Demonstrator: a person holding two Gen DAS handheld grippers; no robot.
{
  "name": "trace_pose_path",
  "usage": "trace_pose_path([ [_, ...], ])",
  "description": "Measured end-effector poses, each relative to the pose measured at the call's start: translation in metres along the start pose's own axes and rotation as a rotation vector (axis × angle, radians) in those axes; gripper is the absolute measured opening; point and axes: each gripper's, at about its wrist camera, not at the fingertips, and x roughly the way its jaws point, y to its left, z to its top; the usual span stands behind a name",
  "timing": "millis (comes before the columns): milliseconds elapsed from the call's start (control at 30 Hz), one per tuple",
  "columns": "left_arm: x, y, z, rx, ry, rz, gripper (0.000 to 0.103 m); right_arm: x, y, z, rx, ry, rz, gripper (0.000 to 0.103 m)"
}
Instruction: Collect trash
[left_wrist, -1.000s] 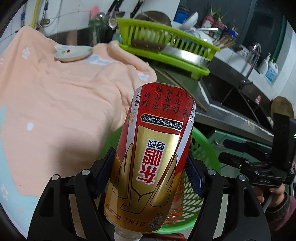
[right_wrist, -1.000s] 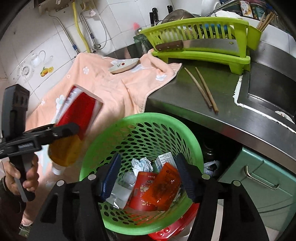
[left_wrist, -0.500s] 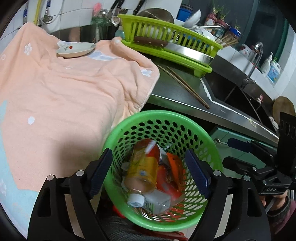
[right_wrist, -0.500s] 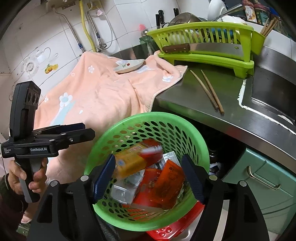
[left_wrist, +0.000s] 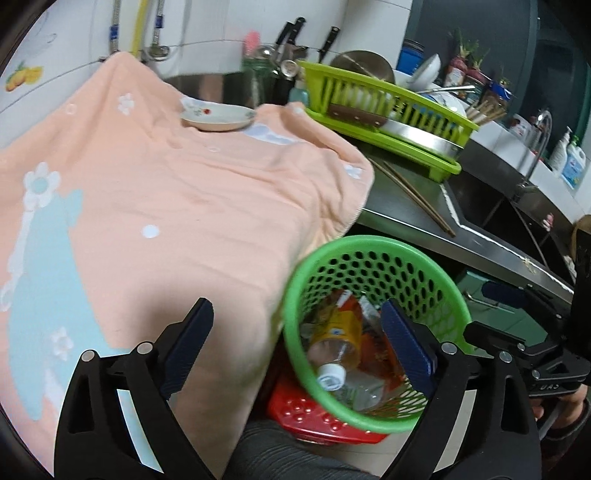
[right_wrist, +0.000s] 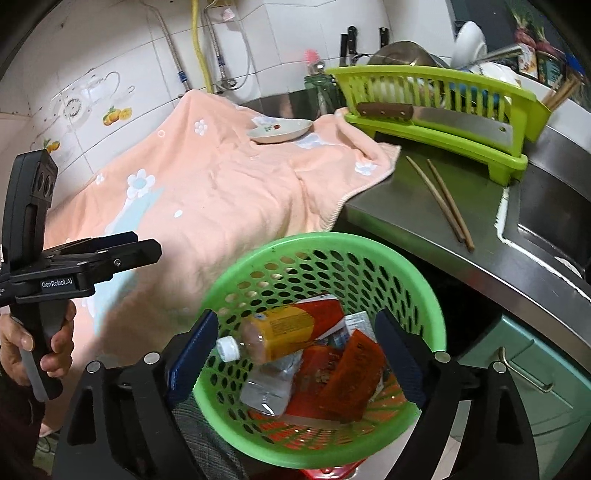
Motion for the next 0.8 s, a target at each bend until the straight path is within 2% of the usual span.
trace_pose_path([
  [200,-0.022,0.013,-0.005,-0.006,-0.045,0.075,0.098,0.002,0.026,0.005,-0.055,-0.003,-0.018,0.090],
  [433,-0.049,0.025,-0.012,0.000,-0.101,0.158,0.098,0.007,0.049,0.012,-0.066,0.007,0.008,0.092],
  [800,-0.078,0.058,-0.023,-0.093,-0.148,0.241,0.098,0.001,0.071,0.027,-0.060,-0.016,0.013,0.093],
])
